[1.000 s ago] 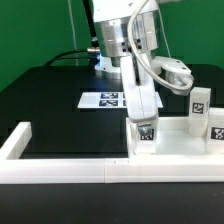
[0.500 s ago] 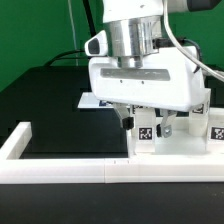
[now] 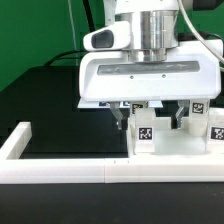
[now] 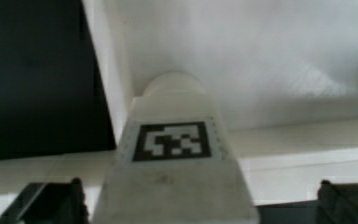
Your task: Assemble square table
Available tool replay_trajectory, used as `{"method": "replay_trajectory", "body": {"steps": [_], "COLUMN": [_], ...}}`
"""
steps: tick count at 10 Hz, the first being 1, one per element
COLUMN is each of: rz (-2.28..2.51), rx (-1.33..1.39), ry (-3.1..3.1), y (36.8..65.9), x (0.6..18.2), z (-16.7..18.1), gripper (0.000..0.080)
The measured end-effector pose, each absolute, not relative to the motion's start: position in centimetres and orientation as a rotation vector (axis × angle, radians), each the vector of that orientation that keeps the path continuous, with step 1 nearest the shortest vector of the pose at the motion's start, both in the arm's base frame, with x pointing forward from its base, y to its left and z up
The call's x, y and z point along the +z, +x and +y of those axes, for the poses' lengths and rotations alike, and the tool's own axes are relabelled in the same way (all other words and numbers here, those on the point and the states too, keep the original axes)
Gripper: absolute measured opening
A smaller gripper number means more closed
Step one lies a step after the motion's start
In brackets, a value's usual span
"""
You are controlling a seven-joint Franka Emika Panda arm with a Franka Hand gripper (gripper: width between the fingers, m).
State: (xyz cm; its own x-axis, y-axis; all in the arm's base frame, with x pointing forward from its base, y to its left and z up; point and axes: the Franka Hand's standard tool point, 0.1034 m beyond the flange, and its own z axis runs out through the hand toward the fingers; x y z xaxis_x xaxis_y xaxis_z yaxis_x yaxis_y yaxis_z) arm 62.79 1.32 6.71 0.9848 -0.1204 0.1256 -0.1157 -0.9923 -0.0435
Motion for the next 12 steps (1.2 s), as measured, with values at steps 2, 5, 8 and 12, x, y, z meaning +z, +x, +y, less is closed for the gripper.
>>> {"method": "replay_trajectory", "body": {"steps": [2,5,8,12], "rz": [0.23,0.574,1.447,1.972], "rx": [-0.197,-0.189,-0.09,0.007], "ry": [-3.087,-3.03,-2.709,-2.256], "y": [62.8,62.8,62.6,62.6], "x": [6.7,6.7,6.5,6.4], "z": [1.3,0.8,0.8,0.1], "gripper": [0.0427,0.0289,0.0289,0.029]}}
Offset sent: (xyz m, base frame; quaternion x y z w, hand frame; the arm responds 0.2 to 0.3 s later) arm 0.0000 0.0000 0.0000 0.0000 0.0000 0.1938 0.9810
